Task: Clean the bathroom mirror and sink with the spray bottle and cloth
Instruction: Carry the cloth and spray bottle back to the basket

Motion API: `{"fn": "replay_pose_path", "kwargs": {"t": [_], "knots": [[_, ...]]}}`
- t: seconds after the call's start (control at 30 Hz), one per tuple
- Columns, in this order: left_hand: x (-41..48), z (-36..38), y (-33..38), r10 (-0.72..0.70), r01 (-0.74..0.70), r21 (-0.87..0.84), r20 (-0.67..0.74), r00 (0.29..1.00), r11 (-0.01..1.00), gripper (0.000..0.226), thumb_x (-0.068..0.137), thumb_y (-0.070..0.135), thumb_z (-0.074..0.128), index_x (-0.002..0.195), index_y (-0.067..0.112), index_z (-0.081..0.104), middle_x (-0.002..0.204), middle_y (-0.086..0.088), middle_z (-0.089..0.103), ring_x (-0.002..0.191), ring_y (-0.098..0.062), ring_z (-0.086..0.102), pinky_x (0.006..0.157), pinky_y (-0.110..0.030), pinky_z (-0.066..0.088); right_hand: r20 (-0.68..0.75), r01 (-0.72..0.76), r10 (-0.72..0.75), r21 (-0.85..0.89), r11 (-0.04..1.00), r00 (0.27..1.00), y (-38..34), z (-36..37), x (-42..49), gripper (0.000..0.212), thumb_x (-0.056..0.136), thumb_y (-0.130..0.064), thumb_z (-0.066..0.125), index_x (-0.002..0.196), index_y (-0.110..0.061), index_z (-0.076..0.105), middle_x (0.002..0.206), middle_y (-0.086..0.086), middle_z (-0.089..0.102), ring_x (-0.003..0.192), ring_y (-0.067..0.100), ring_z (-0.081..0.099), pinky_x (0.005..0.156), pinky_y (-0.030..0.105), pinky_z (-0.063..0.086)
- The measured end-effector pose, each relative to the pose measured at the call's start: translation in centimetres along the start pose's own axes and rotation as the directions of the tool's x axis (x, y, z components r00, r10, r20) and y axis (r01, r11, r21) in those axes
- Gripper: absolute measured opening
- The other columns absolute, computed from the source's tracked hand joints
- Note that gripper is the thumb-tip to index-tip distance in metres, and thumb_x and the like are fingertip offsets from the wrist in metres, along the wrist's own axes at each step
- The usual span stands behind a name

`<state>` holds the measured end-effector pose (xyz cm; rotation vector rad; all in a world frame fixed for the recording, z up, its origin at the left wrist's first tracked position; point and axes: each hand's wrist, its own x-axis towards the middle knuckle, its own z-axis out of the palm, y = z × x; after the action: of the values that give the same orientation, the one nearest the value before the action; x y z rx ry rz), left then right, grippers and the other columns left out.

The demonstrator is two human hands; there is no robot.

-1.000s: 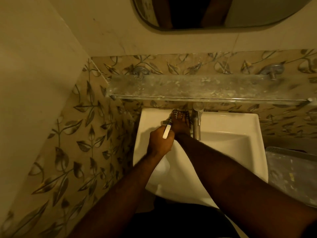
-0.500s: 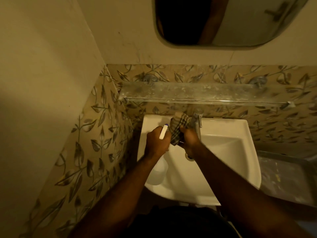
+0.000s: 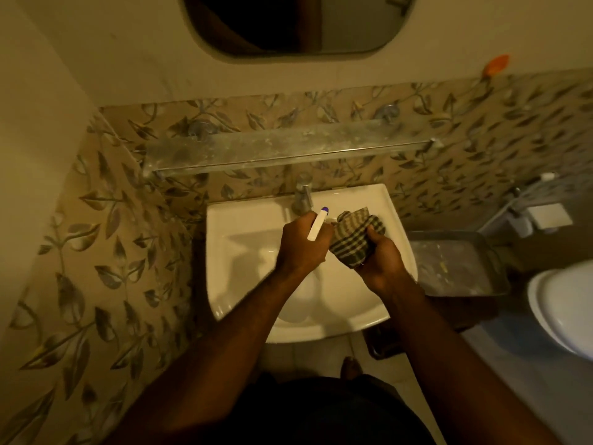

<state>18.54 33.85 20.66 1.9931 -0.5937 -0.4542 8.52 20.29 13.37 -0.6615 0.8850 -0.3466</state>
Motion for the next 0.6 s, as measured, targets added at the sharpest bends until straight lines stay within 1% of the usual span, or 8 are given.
{"fn": "replay_pose_path", "kwargs": {"t": [0.1, 0.2, 0.23, 0.33, 0.4, 0.47, 0.53, 0.6], "knots": [[0.0, 3.7, 1.7, 0.067, -0.068, 0.003, 0.117, 0.991, 0.998, 0.017, 0.096, 0.026, 0.057, 0.096, 0.011, 0.064, 0.073, 0.0, 0.063, 0.055, -0.015, 0.062, 0.04, -0.016, 0.049, -0.032, 0.05, -0.049, 0.062, 0.997, 0.998, -2.5, -3.7, -0.4, 0.05, 0.108, -0.043, 0.036, 0.143, -0.013, 0.055, 0.138, 0.013, 0.064, 0.126, 0.032, 0.062, 0.101, 0.046, 0.052], [0.3, 7.9, 3.5, 0.126, -0.125, -0.013, 0.15, 0.981, 0.992, 0.017, 0.094, 0.027, 0.057, 0.09, 0.011, 0.064, 0.071, -0.002, 0.065, 0.057, -0.022, 0.065, 0.055, -0.039, 0.059, -0.104, 0.077, -0.068, 0.088, 0.993, 0.992, -5.5, -7.7, 0.0, 0.052, 0.107, -0.045, 0.036, 0.145, -0.013, 0.054, 0.139, 0.013, 0.063, 0.125, 0.032, 0.062, 0.097, 0.044, 0.053], [0.5, 9.3, 4.2, 0.136, -0.134, -0.023, 0.15, 0.979, 0.991, 0.018, 0.093, 0.027, 0.058, 0.088, 0.011, 0.064, 0.069, -0.002, 0.065, 0.055, -0.021, 0.065, 0.056, -0.042, 0.059, -0.125, 0.083, -0.07, 0.108, 0.991, 0.99, -6.7, -9.1, 0.1, 0.052, 0.107, -0.045, 0.037, 0.144, -0.013, 0.055, 0.138, 0.013, 0.064, 0.125, 0.032, 0.062, 0.096, 0.045, 0.053], [1.1, 14.1, 6.6, 0.182, -0.175, -0.062, 0.13, 0.975, 0.983, 0.018, 0.093, 0.026, 0.058, 0.084, 0.011, 0.063, 0.064, 0.0, 0.063, 0.051, -0.017, 0.064, 0.056, -0.042, 0.058, -0.127, 0.091, -0.069, 0.175, 0.98, 0.99, -10.3, -13.7, 1.1, 0.051, 0.107, -0.045, 0.036, 0.14, -0.013, 0.058, 0.134, 0.013, 0.066, 0.123, 0.032, 0.063, 0.097, 0.045, 0.052], [1.7, 17.3, 8.2, 0.225, -0.218, -0.071, 0.103, 0.969, 0.973, 0.017, 0.091, 0.026, 0.059, 0.088, 0.009, 0.064, 0.069, -0.005, 0.065, 0.056, -0.019, 0.065, 0.057, -0.042, 0.057, -0.141, 0.1, -0.076, 0.173, 0.98, 0.987, -12.6, -16.9, 2.0, 0.049, 0.106, -0.045, 0.035, 0.134, -0.013, 0.06, 0.129, 0.013, 0.068, 0.121, 0.03, 0.063, 0.099, 0.044, 0.049], [2.5, 20.8, 9.3, 0.244, -0.239, -0.069, 0.078, 0.967, 0.969, 0.015, 0.089, 0.023, 0.062, 0.091, 0.008, 0.063, 0.073, -0.006, 0.066, 0.061, -0.019, 0.064, 0.058, -0.035, 0.054, -0.15, 0.112, -0.089, 0.153, 0.982, 0.985, -14.7, -20.3, 3.2, 0.054, 0.1, -0.047, 0.046, 0.14, -0.012, 0.057, 0.138, 0.013, 0.063, 0.128, 0.031, 0.059, 0.11, 0.046, 0.043], [3.3, 24.2, 10.4, 0.256, -0.254, -0.047, 0.072, 0.964, 0.966, 0.016, 0.088, 0.022, 0.066, 0.093, 0.008, 0.062, 0.075, -0.002, 0.063, 0.064, -0.016, 0.059, 0.056, -0.023, 0.045, -0.175, 0.102, -0.076, 0.14, 0.985, 0.982, -16.4, -23.7, 4.5, 0.066, 0.093, -0.048, 0.058, 0.148, -0.013, 0.05, 0.149, 0.013, 0.055, 0.136, 0.033, 0.053, 0.118, 0.05, 0.035], [4.1, 27.4, 11.3, 0.271, -0.271, -0.017, 0.08, 0.959, 0.962, 0.021, 0.088, 0.025, 0.069, 0.097, 0.007, 0.061, 0.078, -0.001, 0.06, 0.068, -0.013, 0.056, 0.058, -0.017, 0.039, -0.243, 0.075, -0.044, 0.118, 0.99, 0.969, -17.7, -26.8, 5.9, 0.057, 0.102, -0.047, 0.047, 0.148, -0.013, 0.05, 0.147, 0.013, 0.055, 0.133, 0.033, 0.055, 0.115, 0.05, 0.039]]}}
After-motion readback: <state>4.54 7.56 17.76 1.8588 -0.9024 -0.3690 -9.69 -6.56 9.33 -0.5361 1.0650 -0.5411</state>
